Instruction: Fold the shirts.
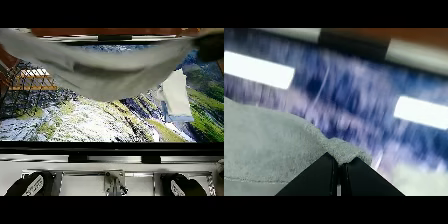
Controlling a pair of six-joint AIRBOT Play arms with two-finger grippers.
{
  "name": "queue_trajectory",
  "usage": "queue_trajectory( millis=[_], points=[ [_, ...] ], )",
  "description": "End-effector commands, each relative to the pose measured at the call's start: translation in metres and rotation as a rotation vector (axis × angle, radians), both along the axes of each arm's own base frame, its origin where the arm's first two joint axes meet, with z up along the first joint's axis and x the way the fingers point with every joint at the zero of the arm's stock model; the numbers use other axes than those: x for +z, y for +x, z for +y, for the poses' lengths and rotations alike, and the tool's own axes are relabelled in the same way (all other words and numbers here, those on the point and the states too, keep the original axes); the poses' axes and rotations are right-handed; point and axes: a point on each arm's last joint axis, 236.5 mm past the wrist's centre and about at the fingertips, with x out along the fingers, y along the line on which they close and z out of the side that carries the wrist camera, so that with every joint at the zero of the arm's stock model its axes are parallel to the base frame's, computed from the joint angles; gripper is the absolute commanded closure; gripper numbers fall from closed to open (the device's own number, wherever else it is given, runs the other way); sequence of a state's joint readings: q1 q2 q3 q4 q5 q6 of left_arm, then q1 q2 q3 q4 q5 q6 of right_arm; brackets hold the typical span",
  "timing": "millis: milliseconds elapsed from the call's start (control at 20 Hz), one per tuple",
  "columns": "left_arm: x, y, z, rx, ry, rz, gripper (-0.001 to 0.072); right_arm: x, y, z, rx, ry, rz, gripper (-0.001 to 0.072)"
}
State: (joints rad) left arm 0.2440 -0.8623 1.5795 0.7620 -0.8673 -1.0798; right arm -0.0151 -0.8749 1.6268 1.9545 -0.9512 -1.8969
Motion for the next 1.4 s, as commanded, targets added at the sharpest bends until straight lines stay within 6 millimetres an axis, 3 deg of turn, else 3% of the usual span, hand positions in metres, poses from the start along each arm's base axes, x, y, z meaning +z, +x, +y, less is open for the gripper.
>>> queue_trajectory(
  millis=[0, 100, 200, 350, 500, 600, 700, 800, 900, 1000, 1100, 1150, 1250, 1350],
  points=[
    [0.144, -0.154, -0.002, 0.109, -0.095, -0.518, 0.0676, 0.15, -0.121, -0.014, -0.069, 0.034, -0.458, 0.0643],
    [0.159, -0.203, -0.011, 0.113, -0.082, -0.61, 0.0677, 0.15, -0.144, -0.014, -0.07, 0.038, -0.457, 0.0643],
    [0.158, -0.22, -0.015, 0.125, -0.045, -0.627, 0.0677, 0.144, -0.148, -0.019, -0.093, 0.031, -0.431, 0.0643],
    [0.135, -0.2, -0.013, 0.142, -0.005, -0.51, 0.0676, 0.12, -0.138, -0.022, -0.107, 0.016, -0.328, 0.0643],
    [0.119, -0.186, -0.014, 0.134, 0.011, -0.436, 0.0675, 0.079, -0.13, -0.017, -0.086, -0.002, -0.15, 0.0643],
    [0.094, -0.167, -0.009, 0.156, 0.073, -0.335, 0.0676, 0.048, -0.12, -0.024, -0.116, -0.002, -0.018, 0.0643],
    [0.048, -0.134, -0.004, 0.148, 0.108, -0.167, 0.0676, 0.001, -0.098, -0.027, -0.139, 0.045, 0.2, 0.0643],
    [-0.016, -0.092, 0.003, 0.123, 0.102, 0.037, 0.0675, -0.068, -0.072, -0.025, -0.135, 0.035, 0.478, 0.0643],
    [-0.096, -0.045, 0.014, 0.107, 0.064, 0.248, 0.0675, -0.144, -0.039, -0.025, -0.139, 0.03, 0.712, 0.0643],
    [-0.177, -0.006, 0.024, 0.097, 0.023, 0.452, 0.0675, -0.221, 0.007, -0.026, -0.158, 0.045, 0.841, 0.0643],
    [-0.252, 0.036, 0.033, 0.095, -0.038, 0.622, 0.0675, -0.29, 0.065, -0.023, -0.176, 0.1, 0.868, 0.0643],
    [-0.285, 0.059, 0.034, 0.093, -0.062, 0.687, 0.0675, -0.314, 0.093, -0.018, -0.173, 0.149, 0.868, 0.0643],
    [-0.33, 0.105, 0.028, 0.084, -0.098, 0.743, 0.0675, -0.347, 0.154, -0.006, -0.183, 0.306, 0.795, 0.0643],
    [-0.352, 0.15, 0.022, 0.093, -0.089, 0.714, 0.0676, -0.36, 0.203, -0.01, -0.236, 0.445, 0.671, 0.0643]
  ],
)
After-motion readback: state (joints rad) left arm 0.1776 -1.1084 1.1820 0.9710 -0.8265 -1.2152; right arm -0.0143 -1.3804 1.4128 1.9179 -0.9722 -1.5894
